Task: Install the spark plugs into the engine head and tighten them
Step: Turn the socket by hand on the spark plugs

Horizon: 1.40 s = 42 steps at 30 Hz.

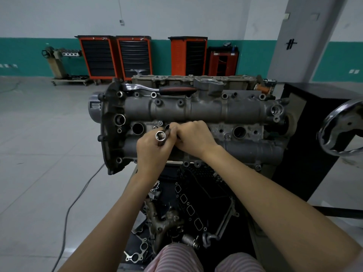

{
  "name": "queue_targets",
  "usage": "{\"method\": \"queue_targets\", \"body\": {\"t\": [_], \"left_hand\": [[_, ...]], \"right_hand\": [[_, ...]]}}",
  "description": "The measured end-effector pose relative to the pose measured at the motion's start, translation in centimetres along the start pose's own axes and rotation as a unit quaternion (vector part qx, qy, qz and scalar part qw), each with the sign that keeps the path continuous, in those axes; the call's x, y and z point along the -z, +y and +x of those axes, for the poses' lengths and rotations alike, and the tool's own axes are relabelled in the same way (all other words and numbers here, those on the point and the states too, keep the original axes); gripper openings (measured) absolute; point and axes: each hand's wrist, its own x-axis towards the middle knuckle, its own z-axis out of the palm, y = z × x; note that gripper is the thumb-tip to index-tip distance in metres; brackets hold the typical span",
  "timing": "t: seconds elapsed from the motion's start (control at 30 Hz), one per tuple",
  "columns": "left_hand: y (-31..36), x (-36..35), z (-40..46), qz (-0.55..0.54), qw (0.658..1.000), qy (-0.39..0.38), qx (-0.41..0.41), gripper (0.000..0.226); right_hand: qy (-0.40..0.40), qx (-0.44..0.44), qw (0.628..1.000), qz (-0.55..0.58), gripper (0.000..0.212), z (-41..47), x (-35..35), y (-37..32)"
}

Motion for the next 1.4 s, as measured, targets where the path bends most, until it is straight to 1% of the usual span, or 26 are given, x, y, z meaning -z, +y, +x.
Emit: {"method": "queue_targets", "body": {"t": [0.1, 0.2, 0.33, 0.43, 0.53, 0.7, 0.77, 0.87, 0.97, 1.07, 1.17, 1.27, 1.33, 1.4], "left_hand": [[-0.17, -0.10, -0.05, 0.012, 1.000, 0.006, 0.008, 0.047], [-0.02, 0.00, -0.13, 0.036, 0.999, 0.000, -0.028, 0.036], [0.14, 0.13, -0.27, 0.005, 1.000, -0.002, -0.005, 0.031], [0.46, 0.19, -0.30, 0.000, 1.000, -0.002, 0.003, 0.024], [0.19, 0.13, -0.33, 0.014, 1.000, -0.001, 0.002, 0.031], [-0.01, -0.20, -0.10, 0.044, 0.999, 0.012, 0.007, 0.049], [0.05, -0.19, -0.06, 0.045, 0.999, 0.008, 0.004, 0.048], [0.26, 0.03, -0.21, 0.035, 0.999, 0.001, -0.023, 0.032], [0.55, 0.11, -0.23, 0.004, 1.000, 0.001, 0.003, 0.026], [0.62, 0.12, -0.27, 0.004, 1.000, -0.003, 0.022, 0.029], [0.63, 0.12, -0.26, 0.014, 1.000, -0.008, 0.021, 0.037], [0.69, 0.08, -0.06, 0.023, 0.999, -0.006, 0.024, 0.042], [0.66, 0.10, 0.11, 0.027, 0.999, -0.009, 0.024, 0.046], [0.56, 0.16, 0.05, 0.038, 0.999, -0.010, 0.000, 0.045]], "right_hand": [[0.013, -0.002, 1.000, 0.014, 0.013, 0.06, 0.02, -0.12], [-0.006, -0.014, 1.000, 0.000, 0.016, 0.13, -0.24, 0.00], [-0.034, -0.019, 0.999, -0.002, 0.023, 0.16, -0.53, 0.22], [-0.047, -0.002, 0.999, 0.003, 0.021, 0.29, -0.64, 0.23], [-0.032, 0.011, 0.999, -0.008, 0.014, 0.28, -0.54, 0.16], [0.007, 0.011, 1.000, -0.002, 0.017, 0.08, -0.20, 0.07], [0.015, 0.009, 1.000, -0.003, 0.015, 0.05, -0.26, 0.16], [0.004, -0.013, 1.000, -0.007, 0.016, 0.05, -0.45, 0.14], [-0.029, -0.016, 0.999, -0.017, 0.021, 0.20, -0.56, 0.15], [-0.062, 0.006, 0.997, -0.033, 0.022, 0.33, -0.52, 0.20], [-0.038, 0.014, 0.999, -0.029, 0.014, 0.14, -0.14, 0.01], [-0.011, 0.010, 1.000, -0.025, 0.021, 0.01, 0.05, -0.20], [-0.007, 0.005, 1.000, -0.018, 0.020, 0.05, -0.06, -0.22], [-0.005, -0.006, 1.000, -0.010, 0.017, 0.04, -0.22, -0.13]]}}
